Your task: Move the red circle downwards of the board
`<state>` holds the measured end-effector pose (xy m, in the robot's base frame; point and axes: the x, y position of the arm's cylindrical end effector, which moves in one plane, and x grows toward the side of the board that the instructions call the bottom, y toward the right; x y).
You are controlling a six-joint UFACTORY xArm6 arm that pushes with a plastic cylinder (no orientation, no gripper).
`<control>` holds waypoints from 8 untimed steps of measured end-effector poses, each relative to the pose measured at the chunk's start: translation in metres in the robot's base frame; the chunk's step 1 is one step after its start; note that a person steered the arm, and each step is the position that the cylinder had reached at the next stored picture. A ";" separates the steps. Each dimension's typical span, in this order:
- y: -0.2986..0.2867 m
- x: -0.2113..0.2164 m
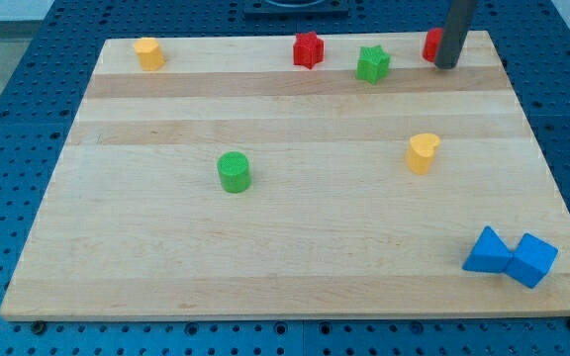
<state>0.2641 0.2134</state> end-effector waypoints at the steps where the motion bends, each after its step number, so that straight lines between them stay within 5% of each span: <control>1: -0.004 0.000; 8: -0.057 0.002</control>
<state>0.2660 0.1564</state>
